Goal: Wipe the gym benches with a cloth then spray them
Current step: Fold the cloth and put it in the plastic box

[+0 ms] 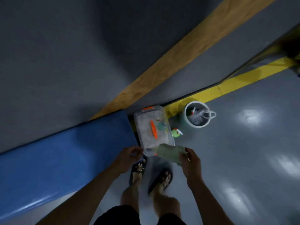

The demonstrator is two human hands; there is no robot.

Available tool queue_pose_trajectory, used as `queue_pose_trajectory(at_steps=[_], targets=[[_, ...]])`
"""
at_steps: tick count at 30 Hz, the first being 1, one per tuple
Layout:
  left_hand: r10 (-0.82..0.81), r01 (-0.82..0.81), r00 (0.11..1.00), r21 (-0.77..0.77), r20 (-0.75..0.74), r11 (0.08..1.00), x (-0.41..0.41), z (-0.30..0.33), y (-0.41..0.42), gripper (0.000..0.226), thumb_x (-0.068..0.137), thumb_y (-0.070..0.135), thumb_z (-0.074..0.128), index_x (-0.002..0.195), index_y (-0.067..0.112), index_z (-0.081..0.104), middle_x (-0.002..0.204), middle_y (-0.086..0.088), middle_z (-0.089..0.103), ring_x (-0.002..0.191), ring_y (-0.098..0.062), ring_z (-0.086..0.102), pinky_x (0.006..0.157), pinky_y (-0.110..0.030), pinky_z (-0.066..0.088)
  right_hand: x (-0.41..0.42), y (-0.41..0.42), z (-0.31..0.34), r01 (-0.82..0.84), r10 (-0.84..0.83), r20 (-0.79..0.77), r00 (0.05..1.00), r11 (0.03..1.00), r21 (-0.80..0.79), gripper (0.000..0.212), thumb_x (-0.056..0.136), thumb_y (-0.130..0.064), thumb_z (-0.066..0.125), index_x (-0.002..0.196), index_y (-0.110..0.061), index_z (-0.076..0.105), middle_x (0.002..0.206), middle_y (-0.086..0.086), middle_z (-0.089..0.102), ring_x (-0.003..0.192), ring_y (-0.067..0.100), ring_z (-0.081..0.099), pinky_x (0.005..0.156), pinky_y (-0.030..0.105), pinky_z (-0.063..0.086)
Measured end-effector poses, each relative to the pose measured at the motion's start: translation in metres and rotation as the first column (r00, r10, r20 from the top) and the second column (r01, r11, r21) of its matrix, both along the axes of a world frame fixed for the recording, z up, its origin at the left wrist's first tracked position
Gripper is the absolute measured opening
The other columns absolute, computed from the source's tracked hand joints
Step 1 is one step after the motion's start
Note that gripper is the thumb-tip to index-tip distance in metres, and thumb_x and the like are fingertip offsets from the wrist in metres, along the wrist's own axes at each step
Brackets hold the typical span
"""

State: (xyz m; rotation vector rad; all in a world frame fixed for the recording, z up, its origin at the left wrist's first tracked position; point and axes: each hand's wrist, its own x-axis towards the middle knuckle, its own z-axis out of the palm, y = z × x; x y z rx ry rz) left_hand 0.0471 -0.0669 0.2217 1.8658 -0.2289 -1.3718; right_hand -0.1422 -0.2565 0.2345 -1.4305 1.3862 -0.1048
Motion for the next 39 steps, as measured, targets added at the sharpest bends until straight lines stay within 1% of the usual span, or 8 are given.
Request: queue_pose_trajectory(at_steps=[6, 11, 16, 19, 23, 29, 35, 39], targets=[[0.131, -0.133, 0.991, 0.067, 0.033, 0.989, -0.017, -0.050, -0.010, 0.017, 0.082, 0.016, 0.073, 0.091, 0.027, 0.064, 0.087, 0.010, 0.068, 0.074, 0.013, 0.061, 0.067, -0.010, 0.046, 0.012, -0.023, -0.097, -0.082, 0.094, -0.158, 0.983, 0.993, 0.082, 0.018, 0.081, -0.020, 0.062, 0.092, -0.033, 0.065, 0.083, -0.001, 0.069, 0.081, 0.025, 0.066, 0.070, 0.039, 0.054], [0.186, -0.196, 0.979, 0.126, 0.087, 0.973, -0.040, -0.101, -0.017, 0.028, 0.082, 0.015, 0.069, 0.089, 0.042, 0.065, 0.083, 0.033, 0.069, 0.081, 0.009, 0.064, 0.073, -0.008, 0.045, 0.013, -0.043, -0.177, -0.201, 0.237, -0.183, 0.954, 0.960, 0.196, 0.020, 0.086, -0.006, 0.059, 0.098, -0.019, 0.069, 0.081, -0.001, 0.067, 0.075, 0.021, 0.062, 0.061, 0.027, 0.046], [0.245, -0.261, 0.961, 0.116, 0.131, 0.958, -0.063, -0.151, -0.030, 0.025, 0.087, 0.019, 0.067, 0.094, 0.043, 0.067, 0.094, 0.017, 0.074, 0.090, -0.003, 0.069, 0.080, -0.020, 0.053, 0.022, -0.059, -0.241, -0.312, 0.369, -0.132, 0.920, 0.894, 0.321, 0.029, 0.089, -0.014, 0.057, 0.091, -0.040, 0.070, 0.093, 0.002, 0.072, 0.087, 0.027, 0.069, 0.072, 0.045, 0.059], [0.298, -0.309, 0.948, 0.095, 0.108, 0.946, -0.074, -0.177, -0.035, 0.025, 0.090, 0.016, 0.064, 0.097, 0.039, 0.068, 0.095, 0.013, 0.075, 0.090, -0.008, 0.071, 0.086, -0.030, 0.056, 0.020, -0.076, -0.271, -0.325, 0.373, -0.187, 0.909, 0.914, 0.244, 0.031, 0.092, -0.013, 0.061, 0.121, -0.024, 0.063, 0.110, 0.010, 0.070, 0.086, 0.019, 0.066, 0.069, 0.030, 0.053], [0.315, -0.324, 0.942, 0.072, 0.114, 0.943, -0.079, -0.199, -0.040, 0.028, 0.094, 0.013, 0.062, 0.099, 0.040, 0.064, 0.097, 0.010, 0.074, 0.090, -0.005, 0.070, 0.085, -0.027, 0.056, 0.042, -0.101, -0.294, -0.337, 0.335, -0.338, 0.880, 0.940, 0.055, 0.038, 0.087, -0.012, 0.063, 0.125, -0.013, 0.058, 0.119, 0.012, 0.065, 0.106, 0.028, 0.062, 0.089, 0.033, 0.047], [0.310, -0.324, 0.934, 0.054, 0.178, 0.945, -0.073, -0.213, -0.040, 0.022, 0.096, 0.019, 0.059, 0.113, 0.032, 0.064, 0.105, 0.015, 0.071, 0.098, -0.001, 0.067, 0.085, -0.021, 0.054, 0.120, -0.125, -0.336, -0.578, 0.507, -0.313, 0.803, 0.791, -0.201, 0.068, 0.078, -0.027, 0.071, 0.140, -0.017, 0.045, 0.135, 0.010, 0.050, 0.119, 0.026, 0.051, 0.089, 0.026, 0.042], [0.326, -0.342, 0.927, 0.062, 0.184, 0.938, -0.066, -0.221, -0.039, 0.021, 0.096, 0.022, 0.058, 0.115, 0.030, 0.064, 0.105, 0.016, 0.070, 0.094, 0.000, 0.068, 0.083, -0.021, 0.056, 0.147, -0.135, -0.375, -0.795, 0.669, -0.478, 0.569, 0.595, -0.113, 0.034, 0.089, -0.034, 0.060, 0.115, -0.012, 0.059, 0.119, 0.016, 0.059, 0.107, 0.035, 0.057, 0.075, 0.031, 0.037], [0.337, -0.355, 0.921, 0.065, 0.194, 0.933, -0.065, -0.221, -0.041, 0.019, 0.095, 0.023, 0.060, 0.113, 0.028, 0.065, 0.102, 0.016, 0.071, 0.093, 0.000, 0.068, 0.084, -0.025, 0.057, 0.136, -0.134, -0.374, -0.801, 0.679, -0.442, 0.586, 0.568, -0.190, 0.024, 0.091, -0.030, 0.057, 0.101, -0.009, 0.063, 0.105, 0.020, 0.061, 0.096, 0.038, 0.059, 0.068, 0.031, 0.034]])
